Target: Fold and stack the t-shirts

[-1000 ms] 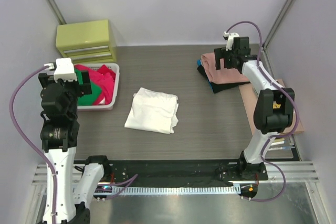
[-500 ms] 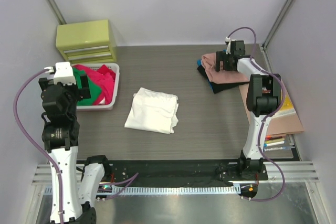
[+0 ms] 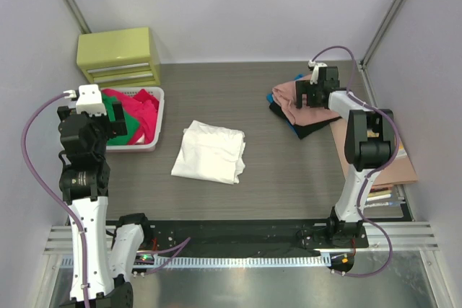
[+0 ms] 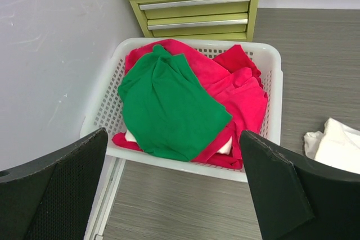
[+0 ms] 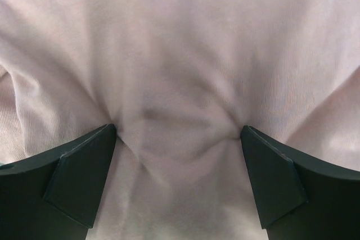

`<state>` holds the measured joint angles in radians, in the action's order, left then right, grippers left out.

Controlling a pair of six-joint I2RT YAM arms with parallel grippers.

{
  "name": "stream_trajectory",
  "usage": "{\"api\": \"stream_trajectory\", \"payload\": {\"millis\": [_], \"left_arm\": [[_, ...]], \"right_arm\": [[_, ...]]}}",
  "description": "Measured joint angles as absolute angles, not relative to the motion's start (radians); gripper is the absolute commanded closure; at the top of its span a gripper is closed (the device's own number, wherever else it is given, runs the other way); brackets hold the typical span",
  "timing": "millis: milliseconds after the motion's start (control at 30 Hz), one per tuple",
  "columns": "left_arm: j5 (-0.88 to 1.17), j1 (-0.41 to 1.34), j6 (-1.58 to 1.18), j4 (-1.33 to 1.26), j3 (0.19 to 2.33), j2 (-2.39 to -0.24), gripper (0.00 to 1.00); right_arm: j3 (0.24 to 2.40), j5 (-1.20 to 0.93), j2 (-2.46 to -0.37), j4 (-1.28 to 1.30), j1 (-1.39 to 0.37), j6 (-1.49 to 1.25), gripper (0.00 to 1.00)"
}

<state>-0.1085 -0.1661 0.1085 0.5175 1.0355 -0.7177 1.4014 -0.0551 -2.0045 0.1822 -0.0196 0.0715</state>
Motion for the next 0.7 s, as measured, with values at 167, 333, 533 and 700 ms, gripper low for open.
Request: {"api": "stream_trajectory", "payload": {"millis": [167, 333, 533, 700], "left_arm": [[-0.1, -0.167, 0.105, 0.517, 1.033, -0.718, 0.0], [-0.089, -0.167, 0.104, 0.517, 1.033, -0.718, 0.0], [-0.078, -0.173, 0.101, 0.516, 1.026, -0.717, 0.0], [-0.077, -0.177, 0.091, 0.516, 1.018, -0.71, 0.0]], "right_arm": [[1.258, -0.111, -1.879, 0.223, -0.027, 0.115, 0.0], [1.126, -0.18, -1.733, 0.3, -0.031, 0.16, 0.0], [1.063, -0.228, -1.598, 0.441, -0.031, 0.209, 0.0], [1.057, -0.277, -1.502, 0.581, -0.031, 0.259, 0.0]]}}
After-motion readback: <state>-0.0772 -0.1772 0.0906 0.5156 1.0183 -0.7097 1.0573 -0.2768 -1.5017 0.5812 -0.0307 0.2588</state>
